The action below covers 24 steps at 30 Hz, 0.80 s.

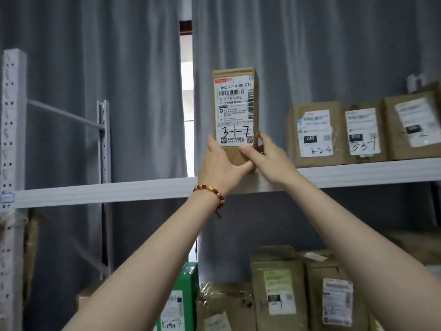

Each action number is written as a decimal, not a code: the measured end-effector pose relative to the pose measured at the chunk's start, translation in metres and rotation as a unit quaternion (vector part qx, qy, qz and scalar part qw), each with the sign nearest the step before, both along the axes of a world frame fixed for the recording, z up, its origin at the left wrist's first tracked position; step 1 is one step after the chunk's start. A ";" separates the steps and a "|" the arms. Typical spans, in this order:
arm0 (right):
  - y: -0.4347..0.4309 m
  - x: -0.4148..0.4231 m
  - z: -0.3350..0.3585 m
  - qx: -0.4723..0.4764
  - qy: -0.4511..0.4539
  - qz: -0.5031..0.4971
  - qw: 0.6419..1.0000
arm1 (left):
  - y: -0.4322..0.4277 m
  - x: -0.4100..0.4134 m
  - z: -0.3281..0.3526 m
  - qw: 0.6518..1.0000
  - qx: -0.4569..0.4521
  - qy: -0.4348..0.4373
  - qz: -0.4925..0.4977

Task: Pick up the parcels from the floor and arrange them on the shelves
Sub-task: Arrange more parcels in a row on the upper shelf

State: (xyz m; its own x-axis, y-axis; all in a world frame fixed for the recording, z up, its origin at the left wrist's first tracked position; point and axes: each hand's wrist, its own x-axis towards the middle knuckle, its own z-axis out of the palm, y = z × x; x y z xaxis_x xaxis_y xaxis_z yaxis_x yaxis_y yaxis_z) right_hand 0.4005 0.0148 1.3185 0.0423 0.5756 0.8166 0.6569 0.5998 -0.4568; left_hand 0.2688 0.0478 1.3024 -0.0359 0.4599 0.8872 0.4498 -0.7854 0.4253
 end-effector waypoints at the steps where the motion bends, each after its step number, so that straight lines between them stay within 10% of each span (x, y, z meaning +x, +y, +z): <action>1: 0.002 0.010 0.003 -0.008 0.002 -0.007 1.000 | 0.005 0.011 0.004 1.000 -0.007 0.009 -0.004; 24: 0.079 0.112 0.026 -0.038 0.011 -0.245 0.969 | 0.132 0.125 0.067 0.943 -0.154 0.285 0.069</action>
